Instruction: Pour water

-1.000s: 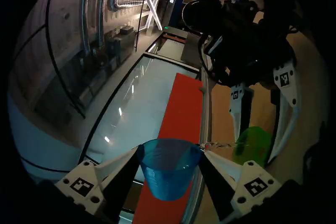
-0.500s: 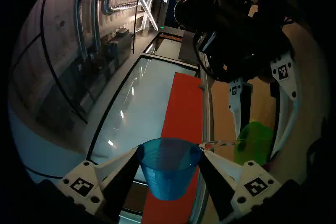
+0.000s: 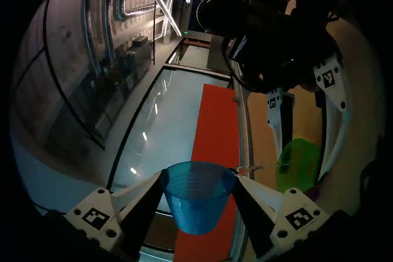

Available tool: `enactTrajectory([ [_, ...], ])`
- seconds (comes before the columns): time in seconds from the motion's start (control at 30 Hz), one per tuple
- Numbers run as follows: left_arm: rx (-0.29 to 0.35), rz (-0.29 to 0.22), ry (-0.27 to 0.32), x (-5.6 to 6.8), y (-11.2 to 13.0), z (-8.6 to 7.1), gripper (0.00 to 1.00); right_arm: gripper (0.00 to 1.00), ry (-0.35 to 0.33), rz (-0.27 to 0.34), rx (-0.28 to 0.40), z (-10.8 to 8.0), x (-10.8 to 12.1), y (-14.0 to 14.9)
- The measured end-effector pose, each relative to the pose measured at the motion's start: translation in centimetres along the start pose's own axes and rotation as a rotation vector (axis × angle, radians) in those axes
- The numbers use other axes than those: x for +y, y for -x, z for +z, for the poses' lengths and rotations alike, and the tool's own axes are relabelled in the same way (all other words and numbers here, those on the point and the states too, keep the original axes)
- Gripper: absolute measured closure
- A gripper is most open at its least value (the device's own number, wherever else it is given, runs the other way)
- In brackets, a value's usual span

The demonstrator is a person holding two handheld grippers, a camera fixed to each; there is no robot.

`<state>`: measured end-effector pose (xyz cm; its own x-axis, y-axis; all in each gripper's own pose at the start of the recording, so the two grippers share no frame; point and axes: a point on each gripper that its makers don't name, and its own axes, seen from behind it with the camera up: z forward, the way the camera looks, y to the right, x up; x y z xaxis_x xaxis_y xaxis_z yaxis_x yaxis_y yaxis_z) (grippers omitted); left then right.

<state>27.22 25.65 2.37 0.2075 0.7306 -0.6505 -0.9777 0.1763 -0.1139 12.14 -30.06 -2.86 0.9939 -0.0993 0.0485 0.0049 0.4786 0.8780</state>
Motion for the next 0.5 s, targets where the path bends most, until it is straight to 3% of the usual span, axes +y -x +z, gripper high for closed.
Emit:
enactTrajectory([
  [0.5,0.002,0.071,-0.013,-0.38,-0.47,-0.09,0.11,0.09,0.003,-0.005,0.004,-0.04,0.18,-0.28],
])
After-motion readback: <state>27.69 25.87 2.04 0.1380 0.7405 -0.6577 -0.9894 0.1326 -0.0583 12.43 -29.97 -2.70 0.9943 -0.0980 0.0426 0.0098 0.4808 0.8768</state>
